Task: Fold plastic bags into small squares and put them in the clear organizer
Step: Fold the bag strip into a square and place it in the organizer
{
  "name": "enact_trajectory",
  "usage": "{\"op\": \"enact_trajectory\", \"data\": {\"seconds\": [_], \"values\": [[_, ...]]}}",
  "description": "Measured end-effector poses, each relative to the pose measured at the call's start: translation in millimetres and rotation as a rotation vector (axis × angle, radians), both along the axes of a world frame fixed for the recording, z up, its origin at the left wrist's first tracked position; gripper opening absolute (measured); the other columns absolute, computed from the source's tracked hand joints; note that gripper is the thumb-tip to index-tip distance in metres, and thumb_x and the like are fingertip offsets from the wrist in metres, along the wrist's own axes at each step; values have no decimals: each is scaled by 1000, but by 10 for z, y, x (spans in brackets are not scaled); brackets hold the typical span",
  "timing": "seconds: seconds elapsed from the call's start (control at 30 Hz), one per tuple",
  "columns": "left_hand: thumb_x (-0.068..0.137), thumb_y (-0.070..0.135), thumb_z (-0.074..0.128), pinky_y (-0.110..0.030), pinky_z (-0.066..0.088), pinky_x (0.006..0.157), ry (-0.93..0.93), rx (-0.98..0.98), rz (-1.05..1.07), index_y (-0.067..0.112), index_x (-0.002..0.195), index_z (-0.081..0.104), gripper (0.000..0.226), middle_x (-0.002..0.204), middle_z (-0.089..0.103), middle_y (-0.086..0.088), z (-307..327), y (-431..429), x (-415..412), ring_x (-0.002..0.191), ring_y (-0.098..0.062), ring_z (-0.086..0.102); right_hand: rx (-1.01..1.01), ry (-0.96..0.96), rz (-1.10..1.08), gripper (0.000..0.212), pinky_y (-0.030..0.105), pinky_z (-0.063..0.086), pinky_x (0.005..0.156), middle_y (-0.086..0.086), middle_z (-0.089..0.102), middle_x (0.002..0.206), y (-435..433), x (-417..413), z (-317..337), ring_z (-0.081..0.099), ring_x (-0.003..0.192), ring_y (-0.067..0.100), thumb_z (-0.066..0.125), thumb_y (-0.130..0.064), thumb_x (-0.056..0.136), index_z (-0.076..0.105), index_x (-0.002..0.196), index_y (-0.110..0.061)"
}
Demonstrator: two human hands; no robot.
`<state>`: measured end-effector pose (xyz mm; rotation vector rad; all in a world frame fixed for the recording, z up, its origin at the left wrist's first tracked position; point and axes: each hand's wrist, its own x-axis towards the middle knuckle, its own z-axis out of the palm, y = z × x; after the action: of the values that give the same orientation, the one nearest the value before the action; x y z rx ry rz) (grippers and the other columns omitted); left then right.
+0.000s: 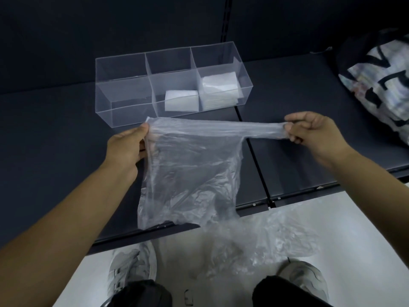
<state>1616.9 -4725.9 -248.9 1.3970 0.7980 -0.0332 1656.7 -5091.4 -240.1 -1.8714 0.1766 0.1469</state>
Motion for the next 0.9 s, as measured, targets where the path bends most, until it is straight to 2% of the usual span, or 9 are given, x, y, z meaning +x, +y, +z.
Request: {"op": "enact_trajectory", "data": {"seconds": [0.1,0.2,0.33,0.37,0.47,0.57,0.67,0.77,0.9], "values": [[89,26,68,-24,56,63,9,-63,20,16,87,69,10,82,72,0,10,-38,42,73,-12,70,21,-91,-189,20,14,48,63,-7,65,61,63,54,-33,55,58,1,62,1,88,60,96,-17],[91,31,65,-30,57,79,-8,-138,8,11,104,68,24,100,73,-4,40,-25,45,92,-16,70,30,-152,-267,20,25,49,83,-1,62,86,211,-51,-11,59,81,10,59,-6,91,54,102,-22],[91,40,61,-24,55,72,-4,-139,-19,12,110,60,34,108,68,-1,69,108,-128,98,-13,68,-37,-53,-124,6,20,50,67,-9,64,85,402,-667,73,60,76,5,61,-31,92,59,95,-27],[92,39,60,-23,54,72,17,-91,-3,12,110,58,32,108,66,-1,55,138,-214,98,-12,67,-51,1,-49,17,15,50,67,-10,67,85,433,-876,106,62,77,2,61,-42,88,62,96,-27],[92,31,62,-24,52,83,-42,249,-1,13,110,59,26,110,64,-5,-28,135,-613,97,-13,63,-153,148,107,41,9,48,66,-12,70,88,464,-1375,166,63,80,-1,57,-62,71,68,92,-28],[97,28,54,-8,36,95,-246,810,-272,12,121,58,30,119,58,-3,-126,-17,-1064,108,-12,53,-331,211,154,28,16,45,63,-5,67,80,475,-1610,136,59,73,4,64,-56,71,69,79,-30],[101,38,30,-36,20,116,-214,1082,-598,6,141,44,53,148,41,-8,-236,-145,-1243,139,-20,31,-427,159,168,15,11,38,61,-7,60,77,561,-1700,65,53,73,1,69,-40,78,64,66,-32],[96,54,-1,-45,4,120,-117,1314,-836,11,151,18,72,158,13,1,-325,-169,-1243,148,-17,5,-418,96,59,21,9,37,56,-5,58,72,541,-1653,-33,52,65,0,66,-28,86,60,66,-24],[100,45,5,-55,16,116,-75,1421,-891,8,150,22,65,158,19,-5,-375,-160,-1244,147,-24,14,-343,126,-214,23,27,38,56,0,58,69,285,-1433,-82,49,61,12,56,-27,94,58,74,-16]]}}
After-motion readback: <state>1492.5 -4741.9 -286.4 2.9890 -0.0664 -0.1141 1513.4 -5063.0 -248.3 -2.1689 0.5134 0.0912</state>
